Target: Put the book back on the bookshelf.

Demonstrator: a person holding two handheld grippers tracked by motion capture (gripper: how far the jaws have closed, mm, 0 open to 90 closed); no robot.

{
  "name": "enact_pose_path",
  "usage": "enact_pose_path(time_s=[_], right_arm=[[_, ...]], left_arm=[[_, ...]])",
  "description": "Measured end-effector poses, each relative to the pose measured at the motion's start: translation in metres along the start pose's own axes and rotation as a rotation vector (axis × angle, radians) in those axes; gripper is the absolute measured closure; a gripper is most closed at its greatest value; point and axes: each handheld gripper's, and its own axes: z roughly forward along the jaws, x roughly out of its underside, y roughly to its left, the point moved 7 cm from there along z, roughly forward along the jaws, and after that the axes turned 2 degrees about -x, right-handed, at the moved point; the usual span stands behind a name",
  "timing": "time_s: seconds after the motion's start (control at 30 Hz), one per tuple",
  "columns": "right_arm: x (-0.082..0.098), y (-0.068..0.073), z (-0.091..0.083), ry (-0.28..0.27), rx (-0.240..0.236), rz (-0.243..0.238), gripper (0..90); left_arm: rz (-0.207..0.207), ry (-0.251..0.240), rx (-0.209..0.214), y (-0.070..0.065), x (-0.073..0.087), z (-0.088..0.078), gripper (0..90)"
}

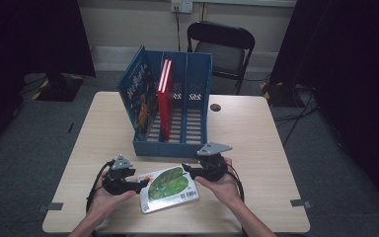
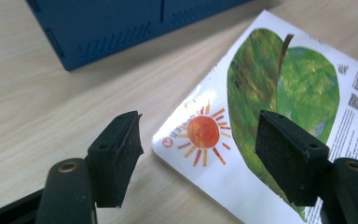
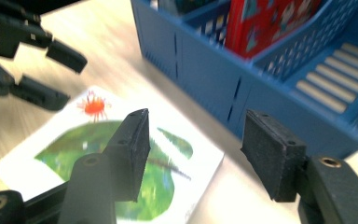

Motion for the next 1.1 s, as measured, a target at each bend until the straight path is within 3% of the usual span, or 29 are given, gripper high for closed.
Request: enact_pose_path(time_s=[0.13, 0.43, 0.57, 0.73, 0.87, 1.1], right_arm=[[0.028, 0.001, 0.006, 0.055, -0.014, 0.0, 39.7], [0.057, 0.003, 0.019, 0.117, -0.042, 0.044, 35.1], [0.06, 0.006, 0.021, 0.138, -0.05, 0.043, 33.7], [0.063, 0.008, 0.03, 0.148, -0.089, 0.045, 29.0], [0.063, 0.015, 0.037, 0.156, -0.115, 0.044, 23.8], [0.063, 0.02, 0.041, 0.178, -0.104, 0.03, 14.6]], left_arm=[[-0.003, 0.029, 0.009, 0.002, 0.005, 0.004, 36.1], [0.009, 0.058, 0.032, 0.0, 0.011, 0.009, 40.9], [0.008, 0.058, 0.022, 0.001, 0.013, 0.012, 39.5], [-0.046, 0.035, 0.056, 0.004, 0.018, 0.013, 37.7], [-0.04, 0.029, 0.086, 0.0, 0.024, 0.008, 39.1], [-0.034, 0.011, 0.082, -0.005, 0.026, 0.007, 39.2]])
